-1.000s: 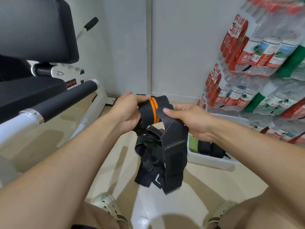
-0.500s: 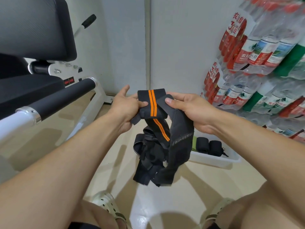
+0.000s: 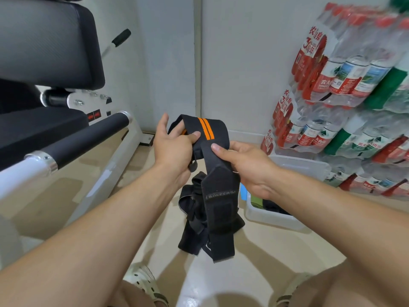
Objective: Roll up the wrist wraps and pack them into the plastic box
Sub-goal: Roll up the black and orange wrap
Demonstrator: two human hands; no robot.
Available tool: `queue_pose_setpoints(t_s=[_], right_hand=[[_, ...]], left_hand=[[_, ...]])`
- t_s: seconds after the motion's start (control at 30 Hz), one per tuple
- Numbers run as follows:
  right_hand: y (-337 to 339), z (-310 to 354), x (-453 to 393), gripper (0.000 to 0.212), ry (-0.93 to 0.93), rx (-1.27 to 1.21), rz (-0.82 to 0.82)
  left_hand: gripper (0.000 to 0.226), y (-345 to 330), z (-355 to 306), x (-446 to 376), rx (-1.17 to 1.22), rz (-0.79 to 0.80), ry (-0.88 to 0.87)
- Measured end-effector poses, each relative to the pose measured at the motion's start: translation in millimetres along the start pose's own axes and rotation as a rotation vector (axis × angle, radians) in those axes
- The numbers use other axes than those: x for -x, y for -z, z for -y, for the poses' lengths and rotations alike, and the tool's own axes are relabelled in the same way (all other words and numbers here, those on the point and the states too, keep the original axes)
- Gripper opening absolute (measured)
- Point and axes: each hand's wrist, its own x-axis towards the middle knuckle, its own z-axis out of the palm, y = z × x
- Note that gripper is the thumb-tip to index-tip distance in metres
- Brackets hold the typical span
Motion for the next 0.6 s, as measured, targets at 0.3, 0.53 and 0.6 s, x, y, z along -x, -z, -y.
queue_pose_setpoints(t_s=[0.3,0.53,0.6], right_hand=[[1,6,2,0.022,0.028,-0.024,-0.027],[7,11,1,0.032,0.014,0.049,-0.007],[7,12,2,0.037,0.008,0.055,-0.027]], left_hand=[[0.090,2,-2,-1,0.075,0.085,0.092],[0.099,6,-1,-4,-0.072,0.050,-0.035],[0.100,8,-1,-7,-0.134,-0.003,-0.110]])
